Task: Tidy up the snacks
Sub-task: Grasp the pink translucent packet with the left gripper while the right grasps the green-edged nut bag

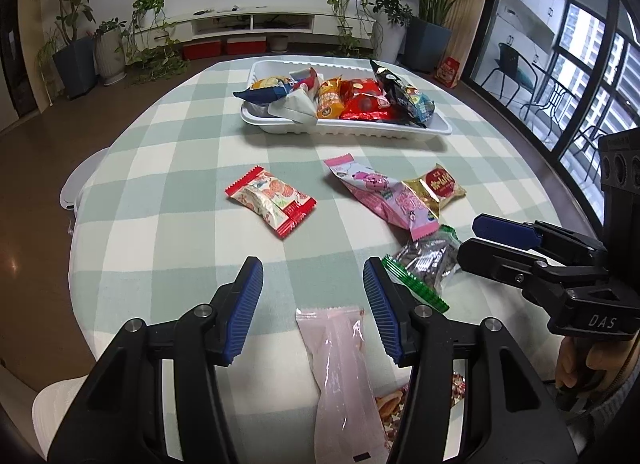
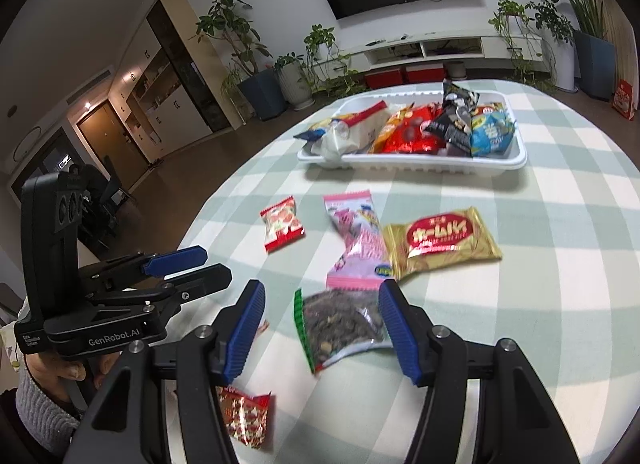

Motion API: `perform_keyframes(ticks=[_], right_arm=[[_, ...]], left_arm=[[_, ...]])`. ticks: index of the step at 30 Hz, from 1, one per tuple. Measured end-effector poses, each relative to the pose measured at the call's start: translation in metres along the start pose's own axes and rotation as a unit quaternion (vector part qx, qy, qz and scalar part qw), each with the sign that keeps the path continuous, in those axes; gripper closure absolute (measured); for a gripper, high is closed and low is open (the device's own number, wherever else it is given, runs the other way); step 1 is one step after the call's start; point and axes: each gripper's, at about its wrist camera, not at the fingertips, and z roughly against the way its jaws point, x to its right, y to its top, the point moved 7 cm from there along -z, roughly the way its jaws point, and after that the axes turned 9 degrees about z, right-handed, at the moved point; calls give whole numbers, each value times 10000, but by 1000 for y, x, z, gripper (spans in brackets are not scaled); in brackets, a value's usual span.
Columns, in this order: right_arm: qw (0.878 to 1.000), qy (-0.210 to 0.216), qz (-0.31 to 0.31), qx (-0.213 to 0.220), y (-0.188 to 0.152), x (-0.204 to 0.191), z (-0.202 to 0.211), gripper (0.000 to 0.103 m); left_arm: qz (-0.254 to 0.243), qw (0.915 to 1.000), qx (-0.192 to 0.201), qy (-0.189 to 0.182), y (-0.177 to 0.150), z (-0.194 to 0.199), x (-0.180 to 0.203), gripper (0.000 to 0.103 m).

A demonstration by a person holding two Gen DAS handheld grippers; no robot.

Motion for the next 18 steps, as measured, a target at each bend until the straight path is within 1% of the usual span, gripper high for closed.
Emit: perform_keyframes(ticks=[1, 11, 18], right_arm=[[10000, 11, -31, -30, -3, -1, 0, 37], [9992, 63, -240, -311, -27, -3, -8, 37], [9978, 79, -470, -452, -34, 0, -17, 34]], left_arm=[[-16, 10000, -6, 6, -2, 0, 0, 52], [-235, 9996, -106, 72, -20, -4, 7, 52], [-378, 9991, -193, 67, -30, -8, 11, 52]])
